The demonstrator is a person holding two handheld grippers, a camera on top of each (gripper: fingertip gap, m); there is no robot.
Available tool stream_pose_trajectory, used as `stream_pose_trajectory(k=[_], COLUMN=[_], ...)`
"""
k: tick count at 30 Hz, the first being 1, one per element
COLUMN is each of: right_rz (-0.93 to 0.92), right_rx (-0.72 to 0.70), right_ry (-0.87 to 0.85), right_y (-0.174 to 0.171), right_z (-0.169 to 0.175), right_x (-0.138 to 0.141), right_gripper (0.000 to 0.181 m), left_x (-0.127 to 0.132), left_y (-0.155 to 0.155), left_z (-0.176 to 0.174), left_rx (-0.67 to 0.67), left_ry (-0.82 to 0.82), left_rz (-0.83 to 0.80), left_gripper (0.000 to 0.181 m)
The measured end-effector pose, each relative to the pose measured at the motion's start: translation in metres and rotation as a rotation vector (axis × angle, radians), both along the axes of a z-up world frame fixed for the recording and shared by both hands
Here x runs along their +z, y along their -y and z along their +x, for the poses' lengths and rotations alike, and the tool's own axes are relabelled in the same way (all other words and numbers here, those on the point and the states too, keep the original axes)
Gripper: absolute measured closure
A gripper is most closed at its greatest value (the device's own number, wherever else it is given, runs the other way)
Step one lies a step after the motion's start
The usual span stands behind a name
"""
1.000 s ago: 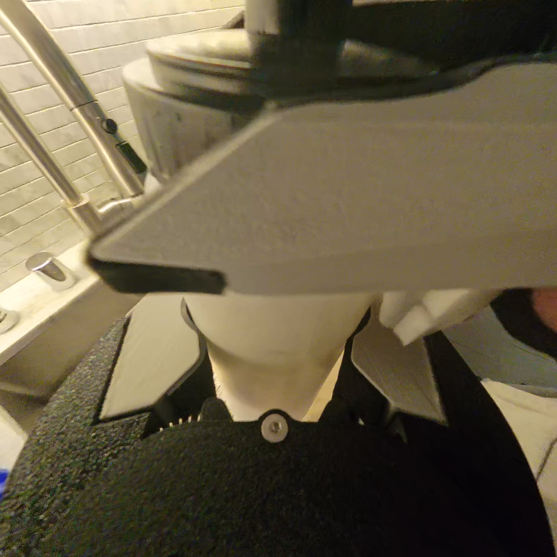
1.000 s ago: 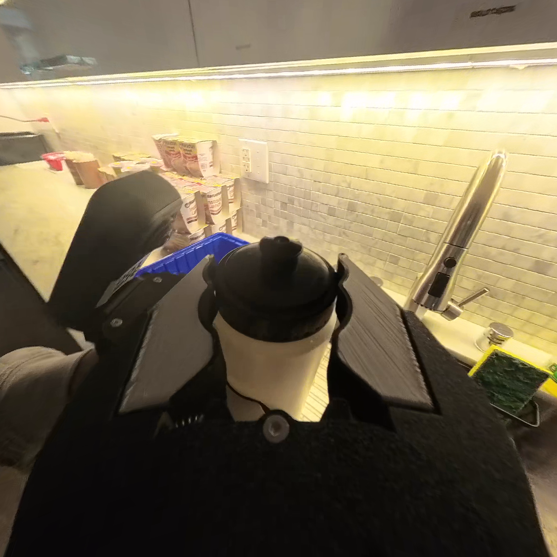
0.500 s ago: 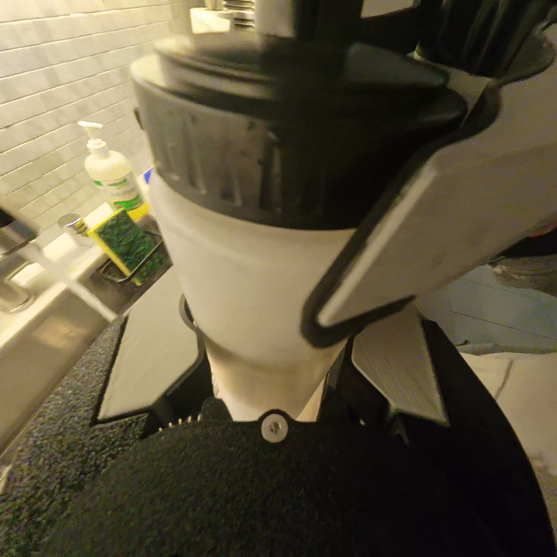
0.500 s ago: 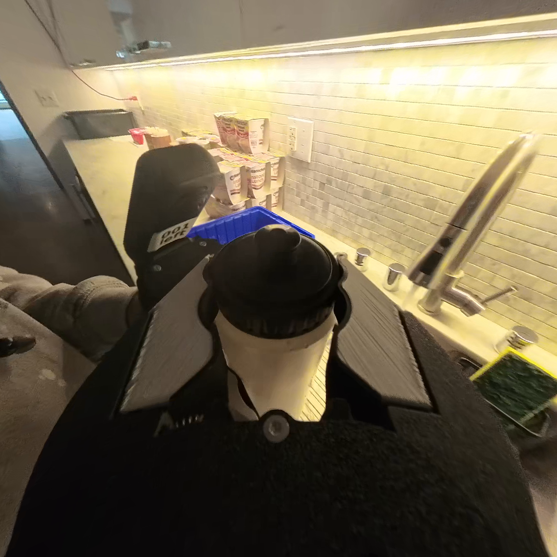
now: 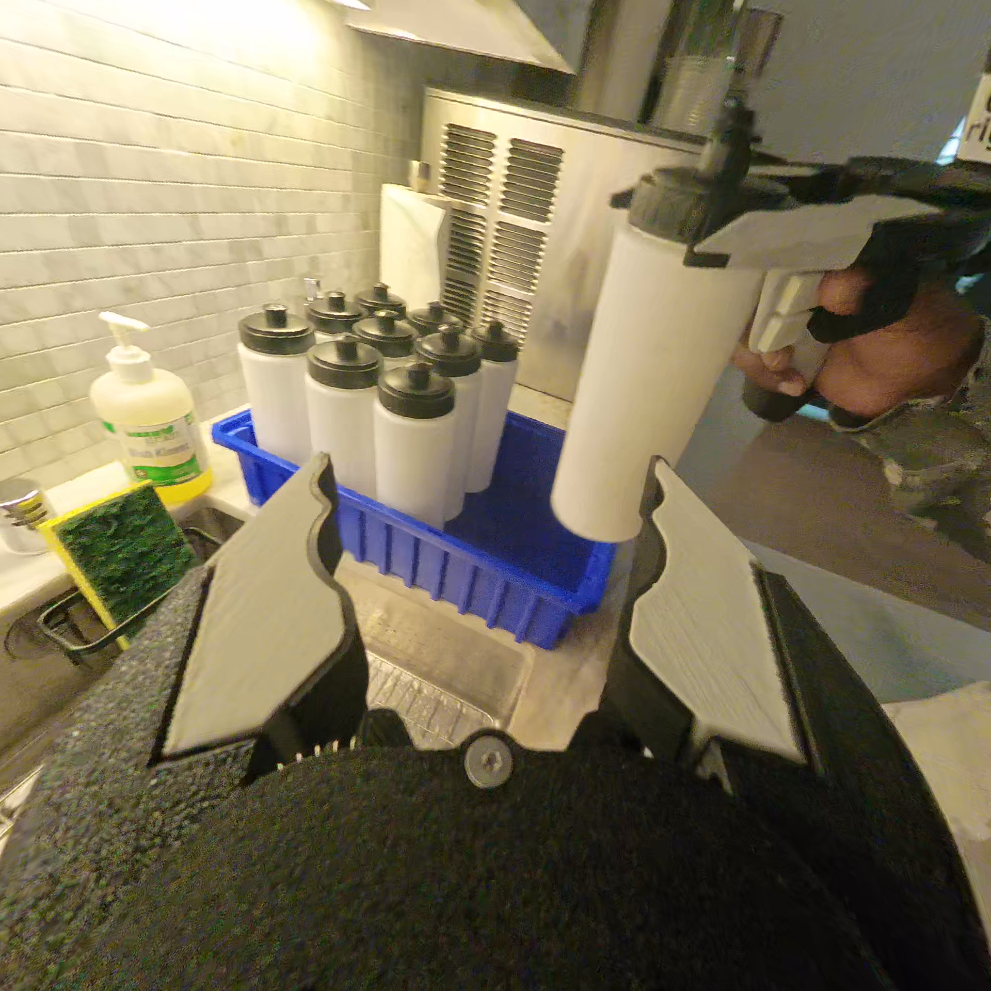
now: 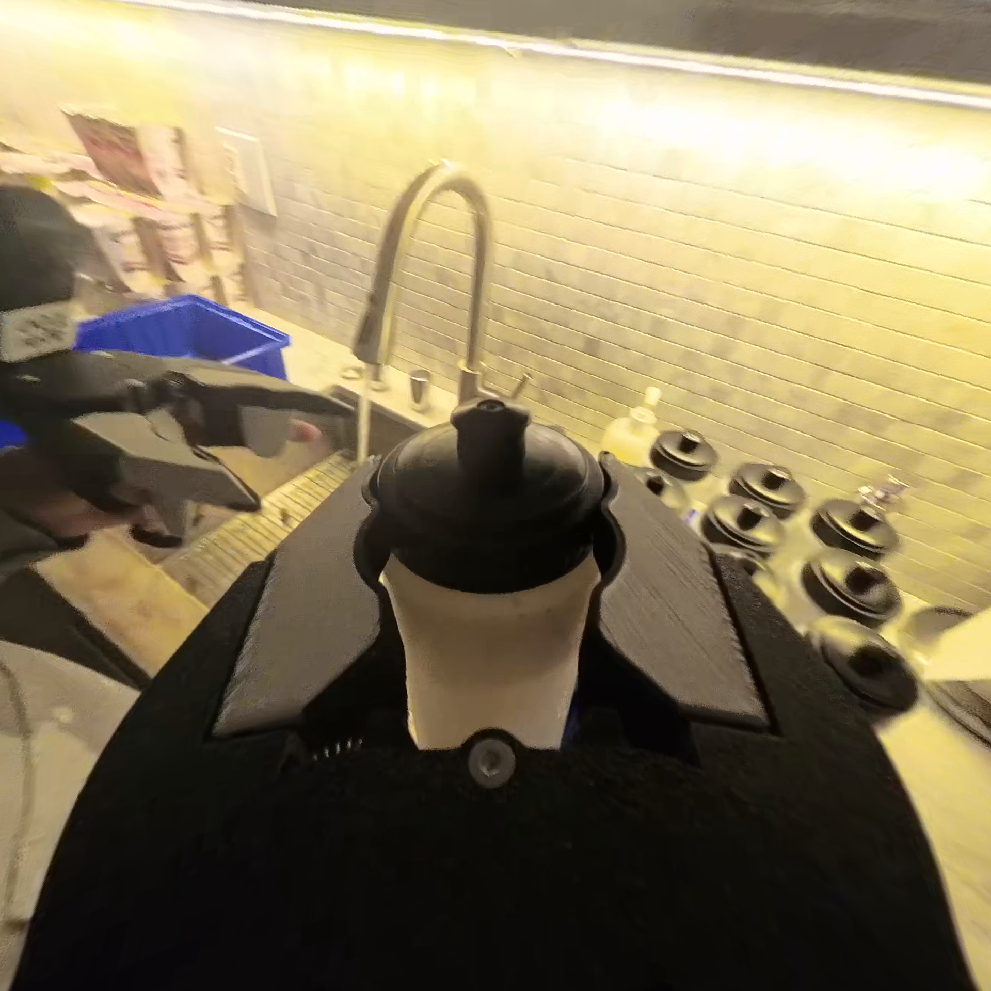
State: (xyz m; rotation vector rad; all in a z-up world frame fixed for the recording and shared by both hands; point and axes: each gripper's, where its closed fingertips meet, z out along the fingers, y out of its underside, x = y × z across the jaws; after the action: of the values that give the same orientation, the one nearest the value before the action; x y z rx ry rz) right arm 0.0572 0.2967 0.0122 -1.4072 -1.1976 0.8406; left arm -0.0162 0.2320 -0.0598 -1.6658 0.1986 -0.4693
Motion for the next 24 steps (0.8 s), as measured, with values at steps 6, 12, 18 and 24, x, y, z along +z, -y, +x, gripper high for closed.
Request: stream_pose_trajectory(k=[6,12,18,24], right_rz=[-0.026,-0.079,-0.086,-0.081], right_rx=[-0.066,-0.085,-0.030,-0.021], right_ry=[-0.014,-0.067,-0.082,-0.079], right_y=[-0.078,-0.109,-0.098,-0.096], right_z=[0.022,0.003,-0.020,-0.023], right_x=[-0.056,-0.126,-0.157,-0.157], right_gripper=[0.105,0.106,0.104,0.103], left_x=[-0.012,-0.009,-0.017,-0.029], left_y=[-0.010,0.011,0.035,0.066], left_z=[-0.040,-0.095,-0.116,-0.129], left_rx=[0.231,0.535,0.635,0.705], left_ry=[0.000,-0.126,-0.127,-0.059], left_rz=[-0.012,-0.012,-0.090,-0.133], left_gripper=[0.089,0.139,0.125,0.112])
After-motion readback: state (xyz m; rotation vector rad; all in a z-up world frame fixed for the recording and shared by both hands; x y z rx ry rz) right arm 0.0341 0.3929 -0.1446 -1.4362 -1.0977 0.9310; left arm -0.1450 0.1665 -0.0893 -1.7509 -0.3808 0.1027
